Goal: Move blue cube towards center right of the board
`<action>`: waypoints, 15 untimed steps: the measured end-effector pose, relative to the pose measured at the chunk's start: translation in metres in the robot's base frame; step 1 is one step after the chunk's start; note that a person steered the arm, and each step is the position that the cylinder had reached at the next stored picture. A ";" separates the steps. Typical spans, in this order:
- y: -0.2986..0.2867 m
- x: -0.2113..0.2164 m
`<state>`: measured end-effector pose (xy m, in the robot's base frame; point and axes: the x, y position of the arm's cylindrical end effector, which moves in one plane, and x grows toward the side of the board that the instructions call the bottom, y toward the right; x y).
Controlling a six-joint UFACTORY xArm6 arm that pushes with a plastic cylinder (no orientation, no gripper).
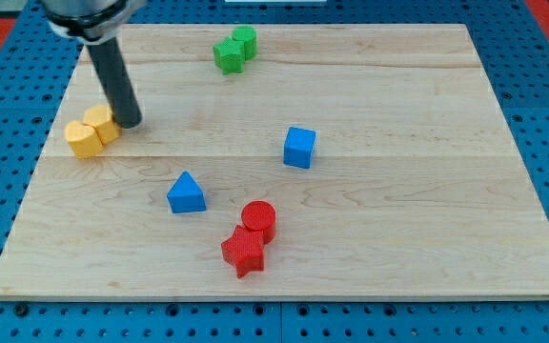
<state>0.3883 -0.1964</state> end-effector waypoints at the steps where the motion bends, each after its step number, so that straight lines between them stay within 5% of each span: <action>1: 0.019 -0.008; 4: 0.069 -0.035; 6: 0.094 0.043; 7: 0.199 0.055; 8: 0.241 0.049; 10: 0.287 0.008; 15: 0.413 0.031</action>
<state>0.4194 0.2168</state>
